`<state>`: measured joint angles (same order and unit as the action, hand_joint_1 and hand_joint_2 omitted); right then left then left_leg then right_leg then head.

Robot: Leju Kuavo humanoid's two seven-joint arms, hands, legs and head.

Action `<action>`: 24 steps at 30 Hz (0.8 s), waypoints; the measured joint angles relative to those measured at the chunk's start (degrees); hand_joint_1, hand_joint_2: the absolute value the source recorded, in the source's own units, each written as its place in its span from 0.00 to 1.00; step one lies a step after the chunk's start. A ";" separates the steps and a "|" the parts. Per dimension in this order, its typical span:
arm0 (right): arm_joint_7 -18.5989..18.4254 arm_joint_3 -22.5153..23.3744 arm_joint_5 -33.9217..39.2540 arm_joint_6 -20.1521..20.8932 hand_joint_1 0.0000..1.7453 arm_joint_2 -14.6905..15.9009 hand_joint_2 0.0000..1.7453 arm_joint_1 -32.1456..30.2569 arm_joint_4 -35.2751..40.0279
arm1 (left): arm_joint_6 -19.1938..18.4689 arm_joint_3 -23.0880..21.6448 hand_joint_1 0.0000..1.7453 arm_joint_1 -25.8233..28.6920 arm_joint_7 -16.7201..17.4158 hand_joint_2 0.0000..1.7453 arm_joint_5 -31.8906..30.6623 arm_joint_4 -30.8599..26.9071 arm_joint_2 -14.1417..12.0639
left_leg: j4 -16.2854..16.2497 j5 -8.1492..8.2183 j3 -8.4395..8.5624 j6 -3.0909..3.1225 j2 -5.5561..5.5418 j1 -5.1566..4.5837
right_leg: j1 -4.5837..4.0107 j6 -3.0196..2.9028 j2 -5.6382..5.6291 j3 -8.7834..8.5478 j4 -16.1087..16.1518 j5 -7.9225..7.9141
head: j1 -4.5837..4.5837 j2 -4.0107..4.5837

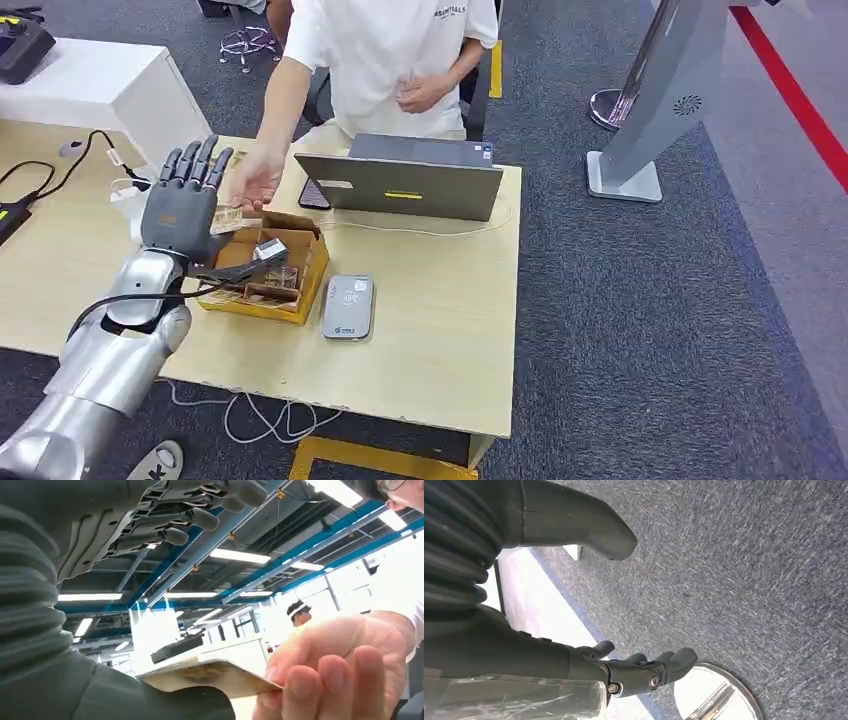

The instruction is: Pass the card to the sensor for recognition and then transmit it.

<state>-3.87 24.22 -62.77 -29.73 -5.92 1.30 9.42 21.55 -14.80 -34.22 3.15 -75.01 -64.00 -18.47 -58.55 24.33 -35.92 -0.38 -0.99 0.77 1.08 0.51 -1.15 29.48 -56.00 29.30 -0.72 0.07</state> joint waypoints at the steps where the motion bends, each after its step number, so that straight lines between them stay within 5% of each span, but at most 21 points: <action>1: -0.11 0.00 0.00 0.00 0.00 0.00 1.00 0.01 0.00 | 0.00 0.02 0.00 -0.01 0.00 1.00 0.00 0.18 0.00 | 0.00 0.00 0.00 0.00 0.00 0.00 | 0.00 0.00 0.00 0.00 0.00 0.00 | 0.00 0.00; 18: -0.55 0.18 0.44 0.00 0.00 0.00 1.00 0.01 0.00 | 0.04 0.13 0.00 -1.16 0.09 1.00 -0.66 2.06 1.40 | 0.00 0.00 0.00 0.00 0.00 0.00 | 0.00 0.00 0.01 0.00 0.00 0.00 | 0.00 0.00; 19: -0.59 0.22 0.44 0.00 0.00 0.00 1.00 0.02 0.00 | 0.04 0.13 1.00 -1.36 0.13 1.00 -0.70 2.21 1.70 | 0.00 0.00 0.00 0.00 -0.01 0.00 | 0.00 0.00 0.00 0.00 0.00 0.00 | 0.00 0.00; 24: -0.59 0.28 0.31 0.00 0.00 0.00 1.00 0.02 0.00 | -0.55 0.13 1.00 -1.94 -0.99 1.00 0.24 2.54 2.45 | 0.00 0.00 0.00 0.00 0.00 0.00 | 0.00 0.00 0.01 0.00 0.00 0.00 | 0.00 0.00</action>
<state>-4.46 24.50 -62.47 -29.73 -5.92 1.33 9.42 21.00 -14.67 -36.15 2.16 -74.77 -61.46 -16.02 -58.55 24.33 -35.92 -0.38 -0.99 0.76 1.09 0.51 -1.14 29.48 -56.00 29.29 -0.72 0.07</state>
